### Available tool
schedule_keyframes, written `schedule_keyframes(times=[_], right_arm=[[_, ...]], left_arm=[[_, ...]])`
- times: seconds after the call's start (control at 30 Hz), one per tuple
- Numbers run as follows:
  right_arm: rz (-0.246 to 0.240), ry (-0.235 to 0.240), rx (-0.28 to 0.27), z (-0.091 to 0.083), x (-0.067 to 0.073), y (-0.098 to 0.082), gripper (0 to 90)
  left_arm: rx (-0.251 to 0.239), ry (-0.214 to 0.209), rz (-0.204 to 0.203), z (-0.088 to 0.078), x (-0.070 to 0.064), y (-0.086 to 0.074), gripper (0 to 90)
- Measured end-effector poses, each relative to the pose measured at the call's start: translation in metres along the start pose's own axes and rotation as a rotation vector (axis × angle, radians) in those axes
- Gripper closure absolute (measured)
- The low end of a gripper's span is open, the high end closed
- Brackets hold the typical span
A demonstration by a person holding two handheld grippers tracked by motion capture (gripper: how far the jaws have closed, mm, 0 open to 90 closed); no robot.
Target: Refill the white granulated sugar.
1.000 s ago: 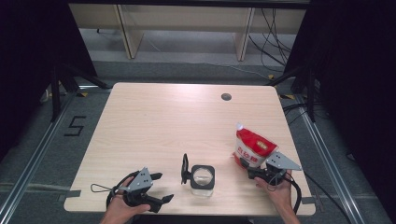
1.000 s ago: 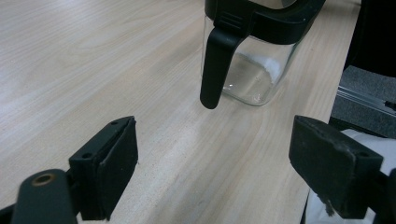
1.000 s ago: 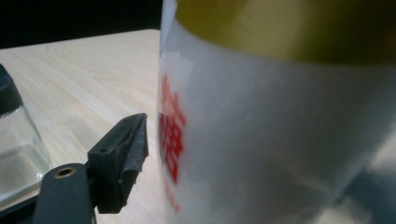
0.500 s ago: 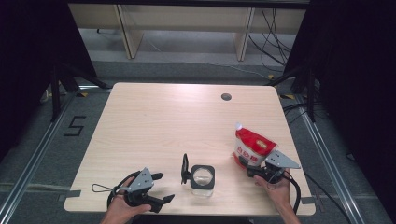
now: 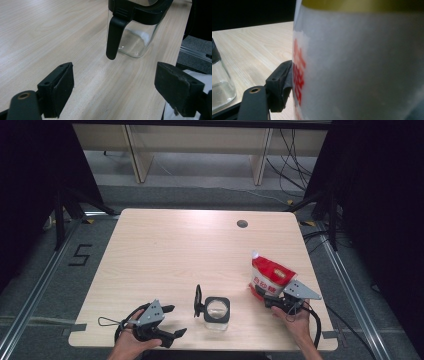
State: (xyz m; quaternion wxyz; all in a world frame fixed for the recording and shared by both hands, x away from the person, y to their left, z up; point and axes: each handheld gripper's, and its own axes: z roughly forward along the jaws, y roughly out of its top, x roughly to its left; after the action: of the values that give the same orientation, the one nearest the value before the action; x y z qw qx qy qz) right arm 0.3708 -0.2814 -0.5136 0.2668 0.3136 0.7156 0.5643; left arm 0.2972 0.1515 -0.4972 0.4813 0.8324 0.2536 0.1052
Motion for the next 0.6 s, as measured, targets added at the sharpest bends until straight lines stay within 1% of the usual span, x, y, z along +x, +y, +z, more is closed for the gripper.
schedule_keyframes(times=[0.03, 0.07, 0.1, 0.13, 0.17, 0.2, 0.23, 0.27, 0.3, 0.33, 0.37, 0.4, 0.43, 0.47, 0.5, 0.53, 0.57, 0.6], right_arm=[[0.009, 0.009, 0.005, 0.000, 0.000, 0.000, 28.9], [-0.003, 0.001, 0.019, -0.001, 0.000, 0.000, 28.9], [0.000, 0.004, 0.017, 0.000, 0.000, 0.000, 28.9], [-0.006, 0.005, 0.016, 0.000, 0.000, 0.000, 28.8], [0.008, 0.000, 0.010, 0.001, 0.001, -0.001, 28.7], [0.018, 0.001, 0.024, 0.000, 0.001, -0.001, 28.7], [0.026, 0.010, 0.017, 0.001, 0.001, -0.002, 28.6], [0.020, 0.010, 0.017, 0.002, 0.000, -0.002, 28.7], [0.009, 0.013, -0.002, 0.004, -0.001, -0.002, 28.7], [0.002, 0.021, 0.001, 0.003, -0.002, -0.002, 28.7], [0.016, 0.020, 0.000, 0.003, 0.000, -0.002, 28.8], [0.013, 0.024, 0.003, 0.003, -0.001, -0.002, 28.9], [0.013, 0.015, 0.013, 0.002, -0.002, -0.001, 29.0], [0.054, 0.024, 0.010, 0.004, 0.001, -0.001, 29.0], [0.011, 0.021, -0.014, 0.007, -0.004, -0.001, 29.0], [0.042, 0.027, 0.004, 0.007, -0.003, -0.001, 29.1], [-0.011, 0.016, -0.021, 0.010, -0.007, -0.001, 29.3], [0.002, 0.015, -0.016, 0.009, -0.006, -0.001, 29.4]], left_arm=[[-0.001, 0.000, -0.001, 0.000, 0.000, 0.000, 15.9], [0.004, 0.008, -0.023, 0.000, -0.001, -0.001, 15.9], [0.015, 0.012, -0.014, 0.000, -0.001, 0.000, 15.9], [0.014, 0.004, -0.011, 0.000, 0.000, 0.000, 15.9], [0.006, 0.003, -0.014, 0.001, -0.001, 0.000, 15.8], [0.005, 0.003, -0.024, 0.001, -0.002, -0.001, 15.8], [-0.002, 0.001, -0.029, 0.002, -0.003, -0.001, 15.9], [-0.003, -0.002, -0.029, 0.002, -0.003, -0.001, 15.9], [0.008, 0.000, -0.020, 0.002, -0.002, 0.000, 15.9], [0.013, 0.003, -0.014, 0.002, -0.001, 0.000, 15.9], [0.014, 0.005, -0.011, 0.002, -0.001, 0.000, 15.9], [0.014, 0.002, -0.013, 0.002, -0.001, 0.000, 15.8], [0.009, 0.001, -0.015, 0.002, -0.002, 0.000, 15.9], [0.009, 0.001, -0.011, 0.002, -0.001, 0.000, 15.8], [0.001, 0.001, -0.007, 0.003, -0.002, 0.000, 15.9], [0.000, -0.003, 0.011, 0.003, -0.001, 0.000, 15.9], [-0.002, 0.000, -0.018, 0.003, -0.002, 0.000, 15.9], [-0.006, -0.003, -0.021, 0.003, -0.003, 0.000, 15.9]])
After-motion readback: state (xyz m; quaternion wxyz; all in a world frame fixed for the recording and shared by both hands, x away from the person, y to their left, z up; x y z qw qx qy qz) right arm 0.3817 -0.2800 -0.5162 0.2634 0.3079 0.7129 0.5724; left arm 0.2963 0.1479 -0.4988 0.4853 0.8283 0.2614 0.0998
